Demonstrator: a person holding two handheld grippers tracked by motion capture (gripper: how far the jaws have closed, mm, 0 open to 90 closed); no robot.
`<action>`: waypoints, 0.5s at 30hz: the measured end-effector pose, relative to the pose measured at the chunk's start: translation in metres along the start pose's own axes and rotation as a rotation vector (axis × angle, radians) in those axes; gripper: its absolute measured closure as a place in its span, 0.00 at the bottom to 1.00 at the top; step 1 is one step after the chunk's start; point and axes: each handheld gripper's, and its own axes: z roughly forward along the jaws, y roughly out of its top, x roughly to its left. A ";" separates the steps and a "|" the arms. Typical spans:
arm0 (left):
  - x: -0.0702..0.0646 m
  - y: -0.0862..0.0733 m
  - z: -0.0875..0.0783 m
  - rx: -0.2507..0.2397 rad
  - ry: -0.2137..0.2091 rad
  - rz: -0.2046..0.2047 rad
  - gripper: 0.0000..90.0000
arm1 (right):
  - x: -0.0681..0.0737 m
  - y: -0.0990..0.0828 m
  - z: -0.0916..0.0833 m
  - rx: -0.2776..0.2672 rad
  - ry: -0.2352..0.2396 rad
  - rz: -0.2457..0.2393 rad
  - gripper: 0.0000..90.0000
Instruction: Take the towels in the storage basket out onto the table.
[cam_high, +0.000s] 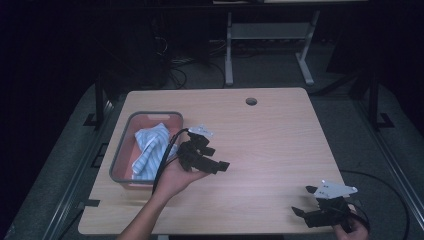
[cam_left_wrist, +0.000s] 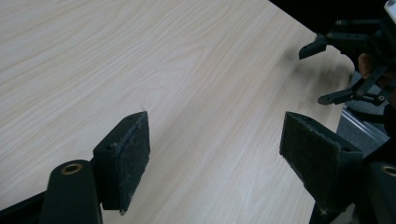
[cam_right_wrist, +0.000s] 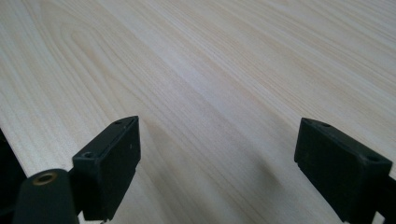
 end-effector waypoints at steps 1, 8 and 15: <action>0.003 0.003 -0.001 0.019 0.000 0.001 0.28 | 0.000 0.000 0.000 0.002 0.002 0.003 0.15; 0.016 0.009 -0.009 0.036 0.010 -0.023 0.29 | 0.001 0.000 0.000 0.006 0.000 -0.001 0.15; 0.034 0.007 -0.027 0.005 0.009 -0.070 0.29 | 0.004 0.002 0.001 0.008 0.003 0.002 0.15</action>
